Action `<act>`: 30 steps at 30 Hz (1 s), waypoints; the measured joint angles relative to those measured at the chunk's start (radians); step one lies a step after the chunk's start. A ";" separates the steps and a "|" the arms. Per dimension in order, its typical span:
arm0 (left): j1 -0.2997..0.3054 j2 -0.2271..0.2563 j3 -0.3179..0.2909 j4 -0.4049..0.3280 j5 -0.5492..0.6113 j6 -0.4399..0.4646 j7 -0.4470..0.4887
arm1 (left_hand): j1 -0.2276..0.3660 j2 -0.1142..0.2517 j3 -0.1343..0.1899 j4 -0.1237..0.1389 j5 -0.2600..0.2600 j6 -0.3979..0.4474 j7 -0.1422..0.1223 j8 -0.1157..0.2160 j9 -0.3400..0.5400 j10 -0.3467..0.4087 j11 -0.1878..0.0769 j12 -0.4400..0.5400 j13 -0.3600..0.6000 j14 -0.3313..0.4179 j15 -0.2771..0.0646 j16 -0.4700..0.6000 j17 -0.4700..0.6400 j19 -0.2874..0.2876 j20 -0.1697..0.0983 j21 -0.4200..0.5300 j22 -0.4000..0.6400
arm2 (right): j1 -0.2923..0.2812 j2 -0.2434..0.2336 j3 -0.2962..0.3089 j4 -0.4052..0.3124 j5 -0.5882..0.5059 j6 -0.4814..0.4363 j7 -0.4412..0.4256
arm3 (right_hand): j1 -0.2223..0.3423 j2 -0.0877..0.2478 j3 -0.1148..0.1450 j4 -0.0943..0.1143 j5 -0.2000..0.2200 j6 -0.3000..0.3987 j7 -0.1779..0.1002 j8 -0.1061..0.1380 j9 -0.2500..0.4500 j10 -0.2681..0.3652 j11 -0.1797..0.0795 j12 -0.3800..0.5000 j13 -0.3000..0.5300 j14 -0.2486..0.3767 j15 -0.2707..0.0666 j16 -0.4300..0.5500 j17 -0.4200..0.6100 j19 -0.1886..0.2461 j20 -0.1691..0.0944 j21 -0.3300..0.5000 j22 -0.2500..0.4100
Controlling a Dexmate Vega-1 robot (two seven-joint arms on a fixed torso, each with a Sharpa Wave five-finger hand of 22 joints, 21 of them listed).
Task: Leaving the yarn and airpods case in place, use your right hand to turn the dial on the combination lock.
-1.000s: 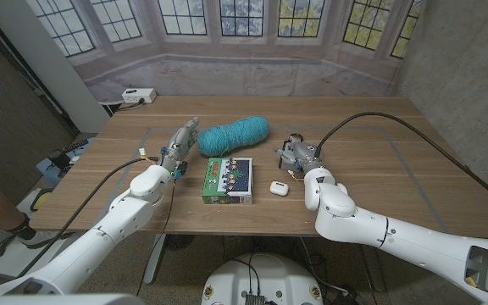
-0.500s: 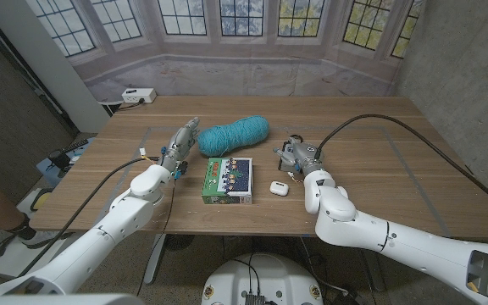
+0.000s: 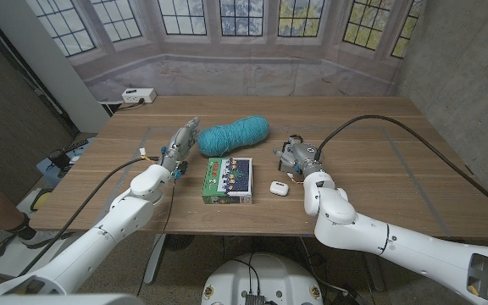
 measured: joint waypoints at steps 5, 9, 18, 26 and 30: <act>0.000 0.000 0.000 0.001 -0.001 0.000 -0.001 | 0.000 0.000 0.000 0.000 0.000 0.000 0.000 0.000 0.000 0.000 0.000 0.000 0.000 0.000 0.000 0.000 0.000 0.000 0.000 -0.008 0.000 | -0.004 0.003 0.001 -0.002 -0.003 -0.004 0.002 | 0.000 0.000 0.000 0.000 0.000 0.000 0.000 0.000 0.000 0.000 0.000 0.000 -0.001 0.002 0.002 0.000 0.000 0.000 0.000 0.000 0.000; 0.000 0.000 0.000 0.001 -0.002 -0.001 -0.002 | 0.000 0.000 0.000 0.000 0.000 0.000 0.000 0.000 0.000 0.000 0.000 0.000 0.000 0.000 0.000 0.000 0.000 0.000 0.000 -0.008 0.001 | -0.009 0.005 0.003 -0.003 -0.003 -0.006 0.002 | 0.000 0.000 0.000 0.000 0.000 0.000 0.000 0.000 0.000 -0.001 0.000 -0.002 -0.002 0.005 0.005 0.000 0.000 0.000 0.000 0.000 0.000; 0.002 0.003 -0.001 0.001 -0.005 -0.001 -0.004 | 0.000 0.000 0.000 0.000 0.000 0.000 0.000 0.000 0.000 0.000 0.000 0.000 0.000 0.000 0.000 0.000 0.000 0.000 0.000 -0.008 0.005 | -0.022 0.005 0.008 -0.013 0.000 -0.014 -0.003 | 0.000 0.000 0.000 0.000 0.000 0.000 0.000 0.000 0.000 0.001 0.002 -0.007 -0.002 0.008 0.003 0.000 0.000 0.000 0.000 0.000 0.000; 0.009 0.006 -0.003 -0.004 -0.006 -0.001 -0.004 | 0.000 0.000 0.000 0.000 0.000 0.000 0.000 0.000 0.000 0.000 0.000 0.000 0.000 0.000 0.000 0.000 0.000 0.000 0.000 -0.008 0.005 | -0.032 -0.002 0.008 -0.030 0.003 -0.024 -0.010 | 0.000 0.000 0.003 -0.003 0.000 0.007 -0.007 0.000 0.000 0.005 -0.003 -0.005 -0.001 0.010 0.000 0.000 0.000 0.003 0.004 0.000 0.000; 0.014 0.007 -0.004 -0.009 -0.006 -0.002 -0.002 | 0.000 0.000 0.000 0.000 0.000 0.000 0.000 0.000 0.000 0.000 0.000 0.000 0.000 0.000 0.000 0.000 0.000 0.000 0.000 -0.008 0.005 | -0.035 -0.011 0.005 -0.045 0.003 -0.030 -0.011 | 0.000 0.000 0.003 -0.003 0.000 0.007 -0.007 0.000 0.000 0.008 -0.004 0.001 0.001 0.010 0.000 0.000 0.000 0.003 0.004 0.000 0.000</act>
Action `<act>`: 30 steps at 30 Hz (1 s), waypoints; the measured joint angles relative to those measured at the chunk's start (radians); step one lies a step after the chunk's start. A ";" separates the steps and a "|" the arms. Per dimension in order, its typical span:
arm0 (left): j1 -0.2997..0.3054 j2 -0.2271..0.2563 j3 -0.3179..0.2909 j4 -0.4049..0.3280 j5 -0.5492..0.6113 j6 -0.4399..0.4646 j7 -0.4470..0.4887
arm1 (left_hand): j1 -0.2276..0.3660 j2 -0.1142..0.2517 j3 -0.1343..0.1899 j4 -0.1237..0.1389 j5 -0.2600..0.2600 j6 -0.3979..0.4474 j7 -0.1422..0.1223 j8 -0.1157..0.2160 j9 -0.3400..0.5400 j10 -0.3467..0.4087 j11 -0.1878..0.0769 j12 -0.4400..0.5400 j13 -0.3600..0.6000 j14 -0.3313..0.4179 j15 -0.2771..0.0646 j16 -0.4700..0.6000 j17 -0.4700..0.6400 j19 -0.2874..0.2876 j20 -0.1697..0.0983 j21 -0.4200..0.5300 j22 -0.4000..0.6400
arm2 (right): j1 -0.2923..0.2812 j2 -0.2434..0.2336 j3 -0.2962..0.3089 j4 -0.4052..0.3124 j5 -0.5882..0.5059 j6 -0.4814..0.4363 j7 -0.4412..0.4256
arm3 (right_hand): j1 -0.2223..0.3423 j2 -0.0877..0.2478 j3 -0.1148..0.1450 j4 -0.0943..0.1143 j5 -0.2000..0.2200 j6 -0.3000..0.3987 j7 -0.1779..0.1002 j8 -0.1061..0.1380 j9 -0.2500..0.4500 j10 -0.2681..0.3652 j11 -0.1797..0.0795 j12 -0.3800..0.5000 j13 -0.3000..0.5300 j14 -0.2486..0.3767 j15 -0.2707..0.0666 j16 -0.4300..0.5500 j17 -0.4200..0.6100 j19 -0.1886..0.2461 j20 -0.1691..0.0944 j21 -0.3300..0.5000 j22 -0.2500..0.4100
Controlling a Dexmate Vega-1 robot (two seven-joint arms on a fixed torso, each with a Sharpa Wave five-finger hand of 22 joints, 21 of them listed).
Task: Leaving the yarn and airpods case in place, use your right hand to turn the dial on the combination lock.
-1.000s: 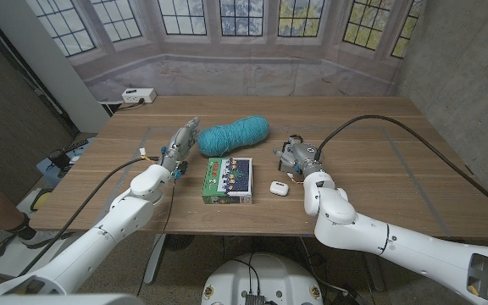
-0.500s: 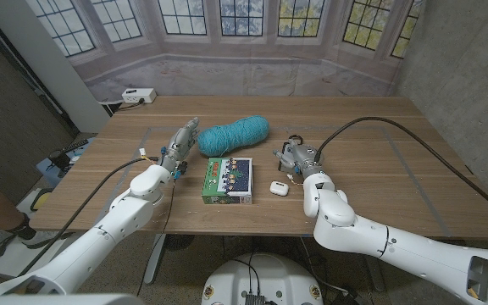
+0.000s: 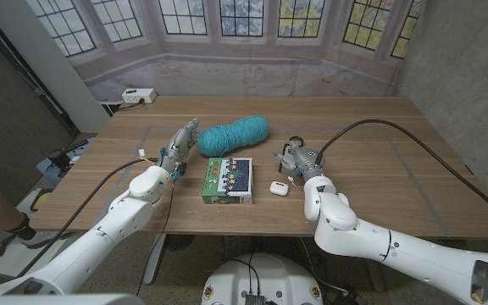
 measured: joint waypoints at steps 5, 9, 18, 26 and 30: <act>0.005 0.001 -0.001 -0.006 0.000 0.000 0.004 | 0.000 0.000 0.000 0.000 0.000 0.000 0.000 0.000 0.000 0.006 0.006 0.000 0.000 0.004 -0.004 0.000 0.000 0.000 0.000 0.000 0.000 | -0.001 -0.007 -0.001 -0.012 -0.004 -0.003 -0.001 | 0.000 0.000 0.000 0.000 0.000 0.000 0.000 0.000 0.000 0.010 0.000 -0.003 0.000 0.000 0.000 0.000 0.000 0.006 -0.006 0.000 0.000; 0.006 0.001 -0.001 -0.008 0.000 0.000 0.007 | 0.000 0.000 0.000 0.000 0.000 0.000 0.000 0.000 0.000 0.006 0.005 0.000 0.000 0.004 -0.004 0.000 0.000 0.005 -0.005 0.000 0.000 | -0.001 -0.011 -0.001 -0.020 -0.011 0.000 -0.002 | 0.000 0.000 0.003 -0.003 0.000 0.005 0.006 0.000 0.000 0.008 0.003 -0.003 -0.001 0.000 0.000 0.000 0.000 0.006 -0.005 0.000 0.000; 0.004 -0.001 -0.001 -0.007 0.003 0.000 0.008 | 0.000 0.000 0.003 0.003 0.000 0.000 0.000 0.000 0.000 0.005 0.005 0.000 0.000 0.006 -0.002 0.000 0.000 0.005 -0.005 0.000 0.000 | 0.003 -0.016 0.004 -0.028 -0.023 0.012 -0.001 | 0.000 0.000 0.003 -0.003 0.000 0.005 0.005 0.000 0.000 0.008 0.003 -0.003 -0.001 0.008 -0.002 0.000 0.000 0.009 -0.002 0.000 0.000; -0.002 -0.002 0.001 -0.001 0.003 0.000 0.008 | 0.000 0.000 0.003 0.003 0.000 0.000 0.000 0.000 0.000 0.005 0.005 0.000 0.000 0.005 -0.002 0.000 0.000 0.005 -0.005 0.000 0.000 | 0.006 -0.017 0.016 -0.025 -0.027 0.021 0.011 | 0.000 0.000 0.003 -0.003 0.000 0.011 0.000 0.000 0.000 0.008 0.003 -0.007 -0.001 0.011 -0.001 0.000 0.000 0.009 -0.002 0.000 0.000; -0.004 -0.003 0.002 0.001 0.003 0.001 0.007 | 0.000 0.000 0.003 0.003 0.000 0.000 0.000 0.000 0.000 0.005 0.005 0.000 0.000 0.005 -0.002 0.000 0.000 0.005 -0.005 0.000 0.000 | 0.005 -0.018 0.021 -0.020 -0.027 0.025 0.015 | 0.000 0.000 0.003 -0.003 0.000 0.011 0.000 0.000 0.000 0.008 0.003 -0.007 -0.001 0.011 -0.001 0.000 0.000 0.009 -0.002 0.000 0.000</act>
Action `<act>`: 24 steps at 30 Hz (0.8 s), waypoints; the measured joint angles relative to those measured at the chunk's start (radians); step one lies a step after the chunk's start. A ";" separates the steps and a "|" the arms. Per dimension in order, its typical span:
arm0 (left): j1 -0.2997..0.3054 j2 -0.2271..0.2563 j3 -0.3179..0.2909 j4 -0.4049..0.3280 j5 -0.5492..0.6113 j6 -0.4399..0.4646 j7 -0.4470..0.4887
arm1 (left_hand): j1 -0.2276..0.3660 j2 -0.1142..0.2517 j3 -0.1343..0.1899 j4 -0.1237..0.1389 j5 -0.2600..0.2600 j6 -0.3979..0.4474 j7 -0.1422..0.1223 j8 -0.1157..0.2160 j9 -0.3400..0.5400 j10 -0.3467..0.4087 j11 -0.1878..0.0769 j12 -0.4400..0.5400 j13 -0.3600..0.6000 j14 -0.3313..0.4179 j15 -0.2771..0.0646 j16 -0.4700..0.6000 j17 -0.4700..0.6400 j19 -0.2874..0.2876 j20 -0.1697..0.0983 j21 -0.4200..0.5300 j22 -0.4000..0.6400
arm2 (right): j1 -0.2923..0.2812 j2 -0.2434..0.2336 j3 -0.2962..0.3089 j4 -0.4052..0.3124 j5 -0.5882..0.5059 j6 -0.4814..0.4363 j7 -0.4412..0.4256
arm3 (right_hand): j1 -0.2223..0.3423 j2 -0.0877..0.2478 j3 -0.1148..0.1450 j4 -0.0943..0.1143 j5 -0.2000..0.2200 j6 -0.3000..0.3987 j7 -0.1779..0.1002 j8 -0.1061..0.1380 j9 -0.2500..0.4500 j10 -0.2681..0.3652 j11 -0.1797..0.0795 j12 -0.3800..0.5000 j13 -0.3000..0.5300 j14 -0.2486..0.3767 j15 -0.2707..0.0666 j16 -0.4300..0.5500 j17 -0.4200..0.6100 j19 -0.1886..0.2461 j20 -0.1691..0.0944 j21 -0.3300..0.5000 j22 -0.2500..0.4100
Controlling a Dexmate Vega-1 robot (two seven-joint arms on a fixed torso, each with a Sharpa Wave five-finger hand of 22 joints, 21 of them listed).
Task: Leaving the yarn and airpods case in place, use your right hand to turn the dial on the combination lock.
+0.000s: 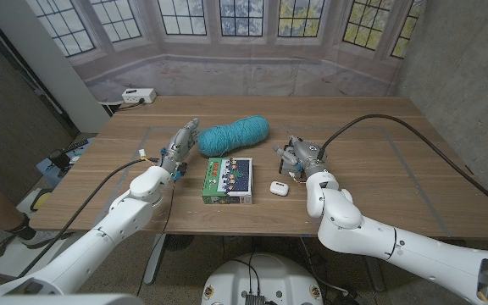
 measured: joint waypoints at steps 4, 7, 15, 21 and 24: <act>-0.001 0.000 0.000 0.001 0.000 0.002 0.000 | 0.000 0.000 0.000 0.000 0.000 0.000 0.000 0.000 0.000 0.000 0.000 0.000 0.000 0.000 0.000 0.000 0.000 0.000 0.000 0.000 0.000 | -0.001 -0.001 0.004 0.004 0.000 0.003 0.003 | 0.000 0.000 0.004 -0.004 0.000 0.000 0.000 0.000 0.000 0.000 0.000 0.000 0.000 0.000 0.000 0.000 0.000 0.000 0.000 0.000 0.000; -0.001 0.000 0.000 0.001 0.001 0.003 0.001 | 0.000 0.000 0.000 0.000 0.000 0.000 0.000 0.000 0.000 0.000 0.000 0.000 0.000 0.000 0.000 0.000 0.000 0.000 0.000 0.000 0.000 | -0.004 -0.002 0.007 0.008 0.000 0.006 0.007 | 0.000 0.000 0.004 -0.004 0.000 0.000 0.000 0.000 0.000 0.000 0.000 0.000 0.000 0.000 0.000 0.000 0.000 0.000 0.000 0.000 0.000; -0.001 0.003 -0.001 0.001 0.003 0.005 0.006 | 0.000 0.000 0.000 0.000 0.000 0.000 0.000 0.000 0.000 0.000 0.000 0.000 0.000 0.000 0.000 0.000 0.000 0.000 0.000 0.000 0.000 | -0.010 -0.004 0.013 0.016 0.000 0.011 0.010 | 0.000 0.000 0.004 -0.004 0.000 0.000 0.000 0.000 0.000 0.000 0.000 0.000 0.000 0.000 0.000 0.000 0.000 0.000 0.000 0.000 0.000; -0.001 0.005 -0.003 -0.001 0.005 0.007 0.008 | 0.000 0.000 0.000 0.000 0.000 0.000 0.000 0.000 0.000 0.000 0.000 0.000 0.000 0.000 0.000 0.000 0.000 0.000 0.000 -0.006 0.000 | -0.018 -0.005 0.019 0.023 0.001 0.017 0.010 | 0.000 0.000 0.004 -0.004 0.000 0.000 0.000 0.000 0.000 0.005 0.005 0.000 0.000 0.004 0.000 0.000 0.000 0.006 0.006 0.000 0.000; -0.001 0.006 -0.003 -0.002 0.006 0.008 0.008 | 0.000 0.000 0.000 0.000 0.000 0.000 0.000 0.000 0.000 0.000 0.000 0.000 0.000 0.000 0.000 0.000 0.000 0.000 0.000 -0.006 0.000 | -0.023 -0.004 0.023 0.028 0.003 0.020 0.007 | 0.000 0.000 0.004 -0.004 0.000 0.004 0.004 0.000 0.000 0.005 0.005 0.000 0.000 0.007 0.000 0.000 0.000 0.008 0.003 0.000 0.000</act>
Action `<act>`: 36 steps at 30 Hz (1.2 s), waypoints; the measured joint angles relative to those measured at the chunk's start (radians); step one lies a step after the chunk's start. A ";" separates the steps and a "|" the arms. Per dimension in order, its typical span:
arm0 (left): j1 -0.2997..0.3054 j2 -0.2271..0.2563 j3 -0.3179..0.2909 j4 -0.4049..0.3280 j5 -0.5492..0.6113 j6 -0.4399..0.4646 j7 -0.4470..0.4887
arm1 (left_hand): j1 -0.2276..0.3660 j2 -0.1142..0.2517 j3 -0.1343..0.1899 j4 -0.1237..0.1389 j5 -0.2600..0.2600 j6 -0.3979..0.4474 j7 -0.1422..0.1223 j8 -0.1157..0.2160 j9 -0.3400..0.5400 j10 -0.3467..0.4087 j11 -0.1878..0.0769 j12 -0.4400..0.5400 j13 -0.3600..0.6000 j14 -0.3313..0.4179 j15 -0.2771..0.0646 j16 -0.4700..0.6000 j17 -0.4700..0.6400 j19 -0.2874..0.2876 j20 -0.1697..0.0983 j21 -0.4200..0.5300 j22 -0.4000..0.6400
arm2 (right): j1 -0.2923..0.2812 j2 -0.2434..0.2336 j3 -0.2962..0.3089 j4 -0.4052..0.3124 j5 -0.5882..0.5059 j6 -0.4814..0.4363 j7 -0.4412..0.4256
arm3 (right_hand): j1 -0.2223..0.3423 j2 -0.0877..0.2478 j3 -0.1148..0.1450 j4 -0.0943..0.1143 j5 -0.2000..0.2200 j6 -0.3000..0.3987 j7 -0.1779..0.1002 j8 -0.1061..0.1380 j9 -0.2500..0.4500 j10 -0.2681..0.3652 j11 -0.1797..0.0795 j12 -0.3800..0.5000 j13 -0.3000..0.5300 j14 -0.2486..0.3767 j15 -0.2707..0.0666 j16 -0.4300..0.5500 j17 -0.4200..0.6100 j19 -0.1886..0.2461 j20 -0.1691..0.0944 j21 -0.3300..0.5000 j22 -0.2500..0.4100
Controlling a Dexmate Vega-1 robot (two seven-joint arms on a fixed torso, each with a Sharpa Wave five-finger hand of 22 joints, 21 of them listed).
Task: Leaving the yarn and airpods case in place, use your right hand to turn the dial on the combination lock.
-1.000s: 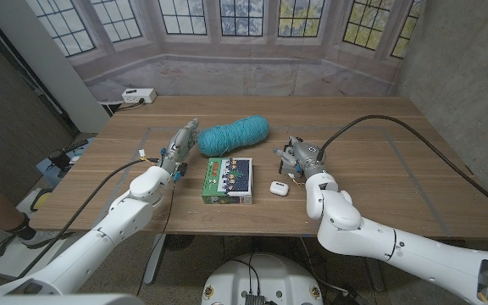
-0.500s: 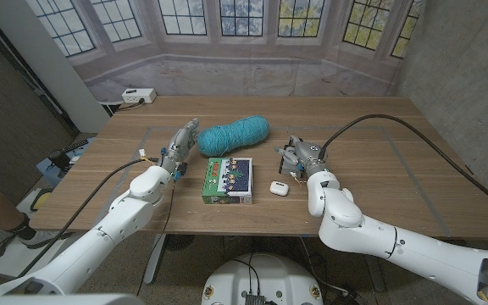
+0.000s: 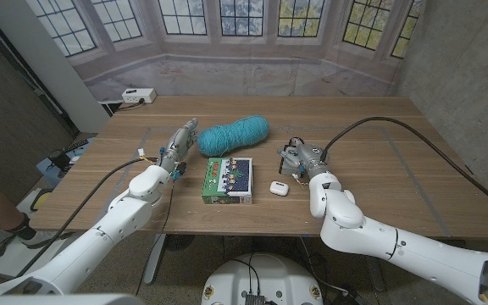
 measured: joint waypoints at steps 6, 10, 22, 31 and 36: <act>0.000 0.001 0.000 -0.001 0.000 0.001 0.000 | 0.003 0.003 0.000 0.000 0.000 0.000 0.000 0.000 0.000 0.000 0.000 0.000 0.000 0.000 0.000 0.000 0.000 0.004 0.004 0.000 0.000 | -0.008 0.003 0.006 0.007 0.005 0.007 -0.010 | 0.000 0.000 0.000 0.000 0.000 0.005 -0.003 0.000 0.000 0.004 -0.003 0.000 0.000 0.003 -0.003 0.000 0.000 0.003 -0.003 0.000 0.000; 0.000 0.001 -0.001 -0.001 0.000 0.002 0.001 | 0.004 0.004 0.000 0.000 0.000 0.000 0.000 0.000 0.000 0.000 0.000 0.000 0.005 0.000 0.000 0.000 0.000 0.006 0.006 0.000 0.000 | -0.013 0.008 0.011 0.013 0.007 0.009 -0.017 | 0.000 0.000 0.000 0.000 0.000 0.007 -0.004 0.000 0.000 0.009 0.002 0.000 0.000 0.007 0.000 0.000 0.000 0.003 -0.003 0.000 0.000; -0.001 0.001 -0.003 0.002 0.000 0.001 0.001 | 0.004 0.004 0.000 0.000 0.000 0.000 0.000 0.000 0.000 0.000 0.000 0.000 0.005 0.000 0.000 0.000 0.000 0.005 0.006 0.000 0.000 | -0.025 0.019 0.015 0.021 0.011 0.014 -0.034 | 0.000 0.000 0.004 -0.004 0.000 0.010 -0.001 0.000 0.000 0.016 -0.001 -0.004 -0.002 0.012 -0.005 0.000 0.000 0.006 -0.007 0.000 0.000; -0.001 0.000 -0.004 0.009 0.000 -0.006 -0.001 | 0.004 0.004 0.000 0.000 0.000 0.000 0.000 0.000 0.000 0.000 0.000 0.000 0.005 0.007 0.000 0.000 0.000 0.005 0.005 0.000 0.000 | -0.033 0.024 0.015 0.019 0.011 0.013 -0.042 | 0.000 0.000 0.004 -0.004 0.000 0.017 -0.001 0.000 0.000 0.019 0.001 -0.010 -0.003 0.016 -0.010 0.000 0.000 0.008 -0.008 0.000 0.000; -0.001 0.000 -0.006 0.011 -0.001 -0.010 -0.002 | 0.004 0.004 0.000 0.000 0.000 0.000 0.000 0.000 0.000 0.004 0.004 0.000 0.005 0.007 0.000 0.000 0.000 0.005 0.005 0.000 0.000 | -0.036 0.028 0.012 0.017 0.011 0.012 -0.045 | 0.000 0.000 0.004 -0.004 0.000 0.017 -0.001 0.000 0.000 0.021 -0.002 -0.006 -0.003 0.023 -0.006 0.000 0.000 0.008 -0.008 0.000 0.000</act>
